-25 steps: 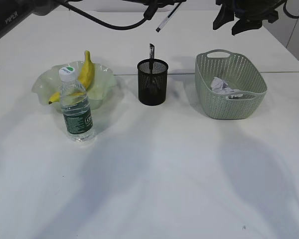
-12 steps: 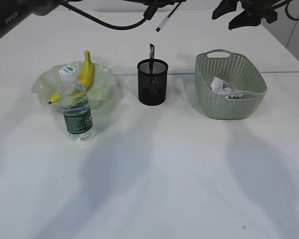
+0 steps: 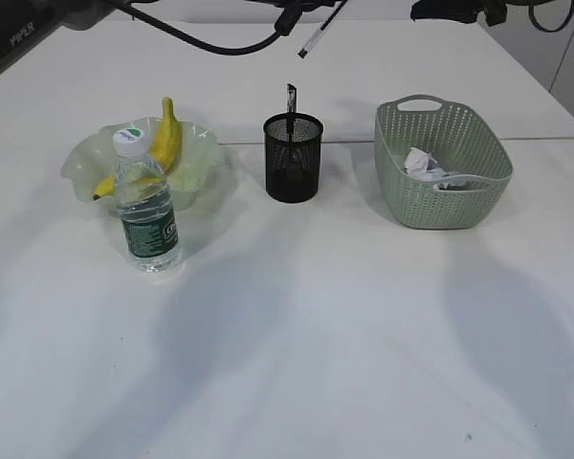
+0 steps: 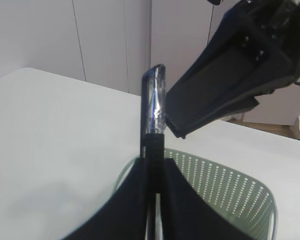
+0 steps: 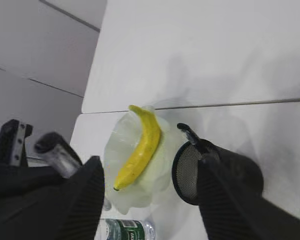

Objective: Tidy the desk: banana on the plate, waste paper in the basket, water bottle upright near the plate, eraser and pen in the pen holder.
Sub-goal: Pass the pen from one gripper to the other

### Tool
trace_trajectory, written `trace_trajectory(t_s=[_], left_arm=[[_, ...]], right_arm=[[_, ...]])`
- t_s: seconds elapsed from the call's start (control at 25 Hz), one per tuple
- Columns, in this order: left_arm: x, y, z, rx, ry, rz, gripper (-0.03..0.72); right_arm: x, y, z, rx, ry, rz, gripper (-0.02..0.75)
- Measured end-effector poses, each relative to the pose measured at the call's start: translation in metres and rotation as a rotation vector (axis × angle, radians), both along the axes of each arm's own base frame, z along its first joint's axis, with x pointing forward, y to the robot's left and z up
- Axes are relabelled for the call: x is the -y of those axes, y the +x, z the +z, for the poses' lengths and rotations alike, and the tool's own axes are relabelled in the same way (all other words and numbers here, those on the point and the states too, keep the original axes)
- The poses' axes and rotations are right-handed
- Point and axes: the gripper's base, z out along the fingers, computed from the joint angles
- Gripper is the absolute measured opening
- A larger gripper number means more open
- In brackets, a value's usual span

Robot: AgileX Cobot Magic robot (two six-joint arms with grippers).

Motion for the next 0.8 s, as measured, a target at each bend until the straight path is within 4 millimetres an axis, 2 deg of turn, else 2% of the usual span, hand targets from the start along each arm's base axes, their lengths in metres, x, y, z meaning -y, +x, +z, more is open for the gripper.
trace_trajectory(t_s=[0.8], left_arm=[[-0.0017,0.0034,0.0025,0.019,-0.021,0.042,0.013]], right_arm=[[-0.0081,-0.0036,0.0110,0.047,0.127,0.076,0.441]])
